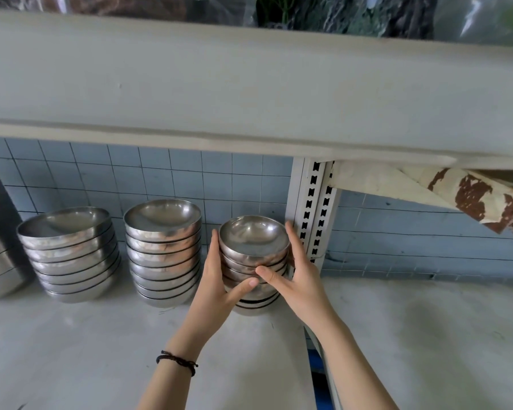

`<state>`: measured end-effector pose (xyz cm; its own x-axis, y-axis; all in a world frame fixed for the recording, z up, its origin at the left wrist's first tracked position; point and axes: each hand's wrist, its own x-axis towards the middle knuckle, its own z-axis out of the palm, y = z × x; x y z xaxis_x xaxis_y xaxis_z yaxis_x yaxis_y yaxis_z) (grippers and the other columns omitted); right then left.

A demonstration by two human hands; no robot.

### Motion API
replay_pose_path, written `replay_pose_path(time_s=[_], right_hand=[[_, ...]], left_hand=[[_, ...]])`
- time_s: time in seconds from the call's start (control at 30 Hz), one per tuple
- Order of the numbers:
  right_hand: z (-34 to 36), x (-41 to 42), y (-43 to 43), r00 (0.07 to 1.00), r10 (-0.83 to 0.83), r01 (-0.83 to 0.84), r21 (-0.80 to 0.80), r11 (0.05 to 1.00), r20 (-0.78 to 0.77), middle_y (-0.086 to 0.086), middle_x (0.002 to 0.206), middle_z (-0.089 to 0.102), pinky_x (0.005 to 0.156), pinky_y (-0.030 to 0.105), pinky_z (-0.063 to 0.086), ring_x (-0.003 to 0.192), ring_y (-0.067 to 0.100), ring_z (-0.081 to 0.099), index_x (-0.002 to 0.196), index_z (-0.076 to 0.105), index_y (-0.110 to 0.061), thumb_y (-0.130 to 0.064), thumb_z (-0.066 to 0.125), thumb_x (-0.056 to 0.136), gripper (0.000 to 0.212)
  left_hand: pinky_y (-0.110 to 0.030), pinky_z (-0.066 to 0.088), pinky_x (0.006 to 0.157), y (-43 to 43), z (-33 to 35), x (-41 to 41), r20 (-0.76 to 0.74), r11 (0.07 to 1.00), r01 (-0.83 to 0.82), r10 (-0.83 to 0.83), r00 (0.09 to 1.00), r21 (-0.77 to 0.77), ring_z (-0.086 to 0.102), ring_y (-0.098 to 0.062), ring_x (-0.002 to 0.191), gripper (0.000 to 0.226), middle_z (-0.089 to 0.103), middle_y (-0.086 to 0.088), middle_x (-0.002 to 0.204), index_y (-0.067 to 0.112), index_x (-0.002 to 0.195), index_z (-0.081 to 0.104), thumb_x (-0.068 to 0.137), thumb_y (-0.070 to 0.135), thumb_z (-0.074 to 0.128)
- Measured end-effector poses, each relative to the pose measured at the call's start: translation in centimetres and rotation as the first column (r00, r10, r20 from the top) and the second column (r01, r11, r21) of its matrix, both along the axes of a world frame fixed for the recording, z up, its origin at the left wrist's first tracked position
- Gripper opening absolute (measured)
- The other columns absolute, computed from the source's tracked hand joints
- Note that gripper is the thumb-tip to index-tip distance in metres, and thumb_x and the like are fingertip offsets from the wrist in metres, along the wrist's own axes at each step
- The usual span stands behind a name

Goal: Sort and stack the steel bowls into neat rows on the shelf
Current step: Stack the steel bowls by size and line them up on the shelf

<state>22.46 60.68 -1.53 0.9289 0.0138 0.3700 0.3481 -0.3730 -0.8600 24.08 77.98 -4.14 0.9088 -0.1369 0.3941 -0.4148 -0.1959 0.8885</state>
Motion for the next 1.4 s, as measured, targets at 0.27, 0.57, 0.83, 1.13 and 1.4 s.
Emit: replay_pose_path(time_s=[0.27,0.57,0.83,1.13,1.4], right_hand=[[-0.6,-0.1,-0.1,1.0,0.024,-0.025,0.01,1.0,0.018,-0.06,0.134,0.017,0.095,-0.008,0.019,0.128,-0.031,0.017,0.143,0.011,-0.061,-0.061,0.073,0.072,0.093],[-1.0,-0.3,-0.5,0.997,0.065,-0.063,0.048,0.997,-0.035,-0.054,0.143,0.011,0.102,-0.003,0.019,0.136,-0.024,0.013,0.147,0.001,-0.06,-0.069,0.077,0.062,0.114],[-3.5,-0.7,-1.0,0.982,0.083,-0.073,0.068,0.995,-0.167,-0.026,0.16,0.014,0.115,0.025,0.027,0.142,-0.006,0.024,0.14,-0.008,-0.066,-0.053,0.086,0.062,0.123],[-4.4,-0.1,-1.0,0.985,0.067,-0.06,0.047,0.997,-0.162,-0.045,0.146,0.02,0.103,0.011,0.034,0.125,-0.027,0.029,0.147,0.003,-0.057,-0.04,0.088,0.066,0.118],[-4.3,0.1,-1.1,0.984,0.065,-0.07,-0.024,0.997,-0.167,-0.058,0.132,0.022,0.084,-0.009,0.031,0.124,-0.028,0.028,0.132,-0.002,-0.075,-0.05,0.089,0.052,0.124]], left_hand=[[-0.006,0.018,0.11,0.0,-0.4,-0.2,0.034,1.0,-0.017,0.018,0.999,-0.008,0.016,0.008,0.142,0.105,0.016,0.022,0.156,0.047,0.143,0.001,0.07,0.048,0.076],[-0.015,0.013,0.117,0.2,-0.8,-0.6,0.004,1.0,-0.023,0.023,1.0,0.003,0.006,0.006,0.145,0.114,0.007,0.013,0.16,0.042,0.145,-0.005,0.066,0.047,0.078],[-0.042,0.025,0.118,1.1,-2.2,-0.7,-0.079,0.997,0.012,-0.006,0.997,0.077,0.026,-0.008,0.144,0.112,0.03,0.007,0.156,0.023,0.152,0.013,0.067,0.05,0.081],[-0.046,0.027,0.117,1.2,-2.4,-0.7,-0.087,0.996,0.024,-0.017,0.996,0.082,0.031,-0.01,0.142,0.105,0.035,0.005,0.153,0.019,0.152,0.016,0.071,0.042,0.079],[-0.041,0.036,0.113,1.0,-1.8,-0.6,-0.079,0.997,0.02,-0.014,0.997,0.077,0.044,-0.009,0.132,0.109,0.048,0.008,0.142,0.018,0.148,0.025,0.063,0.062,0.077]])
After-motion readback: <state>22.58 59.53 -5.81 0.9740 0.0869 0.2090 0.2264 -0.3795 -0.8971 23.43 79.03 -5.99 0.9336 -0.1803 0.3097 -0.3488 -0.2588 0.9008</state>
